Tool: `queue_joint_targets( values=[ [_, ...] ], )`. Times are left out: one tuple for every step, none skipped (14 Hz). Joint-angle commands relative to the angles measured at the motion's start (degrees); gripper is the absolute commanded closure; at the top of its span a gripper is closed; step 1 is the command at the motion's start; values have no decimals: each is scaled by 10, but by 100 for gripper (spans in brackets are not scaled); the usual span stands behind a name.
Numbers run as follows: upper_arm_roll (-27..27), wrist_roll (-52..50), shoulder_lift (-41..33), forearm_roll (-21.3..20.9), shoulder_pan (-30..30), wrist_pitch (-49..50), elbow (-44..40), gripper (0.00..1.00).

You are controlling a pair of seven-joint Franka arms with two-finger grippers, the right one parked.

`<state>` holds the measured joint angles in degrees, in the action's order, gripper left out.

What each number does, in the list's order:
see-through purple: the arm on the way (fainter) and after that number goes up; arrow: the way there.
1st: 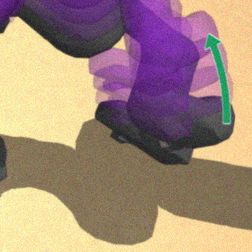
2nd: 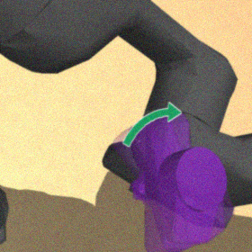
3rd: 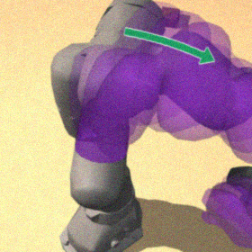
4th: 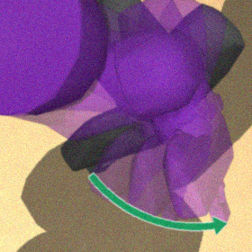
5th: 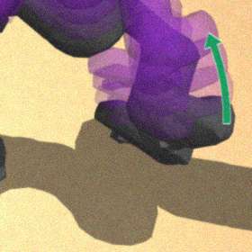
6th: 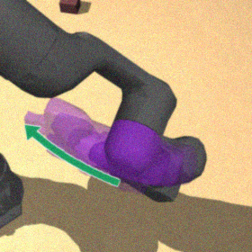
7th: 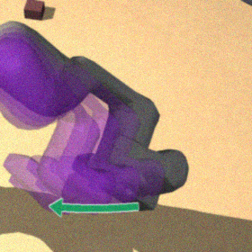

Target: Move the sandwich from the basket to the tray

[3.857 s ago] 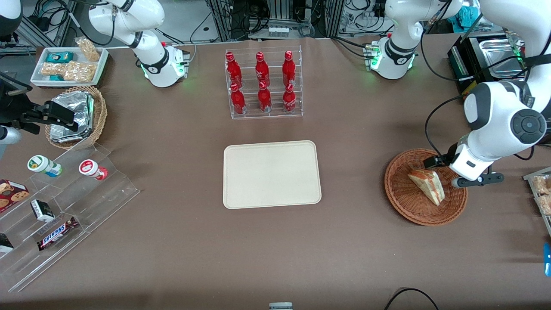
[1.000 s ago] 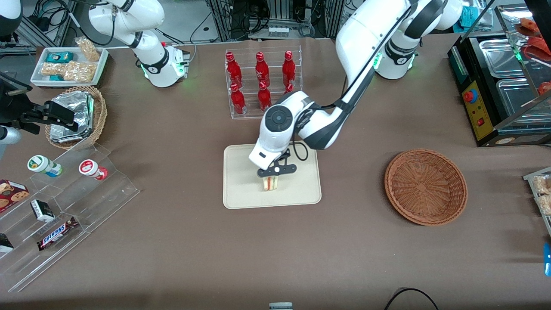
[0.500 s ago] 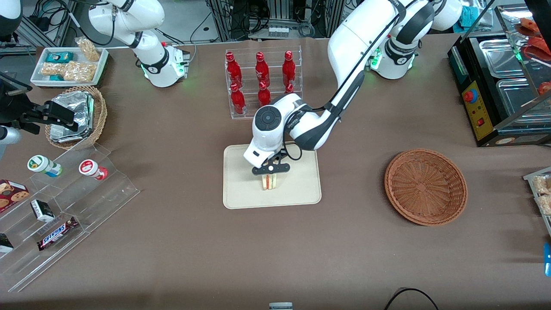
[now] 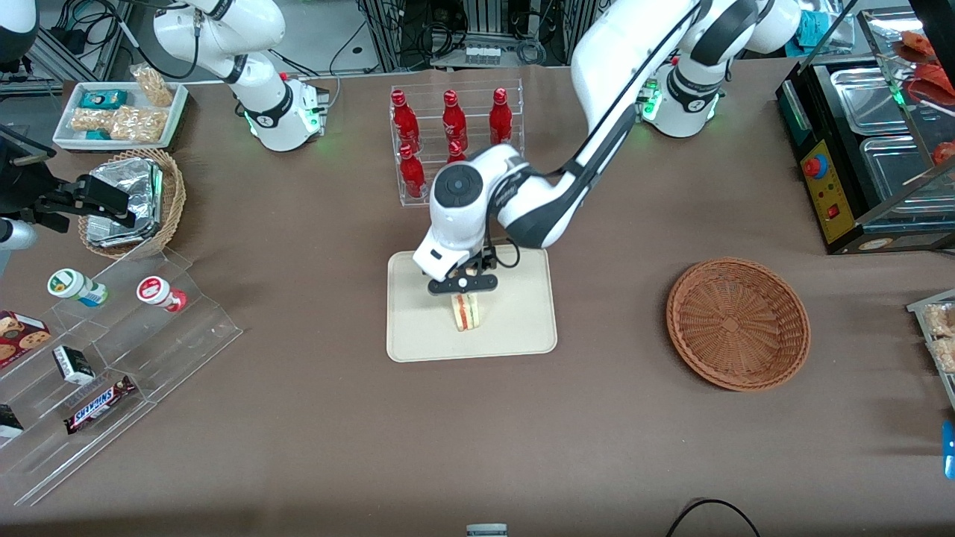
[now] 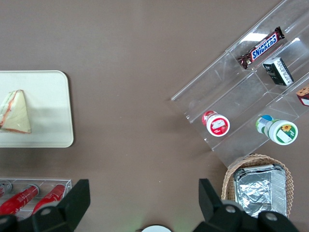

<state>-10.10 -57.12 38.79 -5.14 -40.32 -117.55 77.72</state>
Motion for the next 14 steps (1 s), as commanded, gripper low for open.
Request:
queue_joint_targets(
  values=[
    [25, 0, -75, -1, 28, 98, 25, 0],
    [24, 6, -82, -1, 42, 122, 30, 0],
    [25, 26, -92, -1, 61, 125, 52, 0],
    [25, 51, -106, -2, 78, 123, 79, 0],
    [25, 82, -127, -3, 101, 120, 108, 0],
    [25, 109, -145, -3, 121, 120, 129, 0],
    [25, 141, -168, -3, 144, 120, 152, 0],
    [25, 171, -193, -3, 164, 122, 178, 0],
    [25, 199, -216, -3, 182, 123, 202, 0],
    [25, 228, -243, -3, 202, 125, 222, 0],
    [25, 254, -265, -2, 218, 129, 238, 0],
    [25, 281, -287, -2, 236, 140, 251, 0],
    [25, 302, -304, -1, 253, 159, 253, 0],
    [24, 321, -320, 1, 273, 179, 251, 0]
  ],
)
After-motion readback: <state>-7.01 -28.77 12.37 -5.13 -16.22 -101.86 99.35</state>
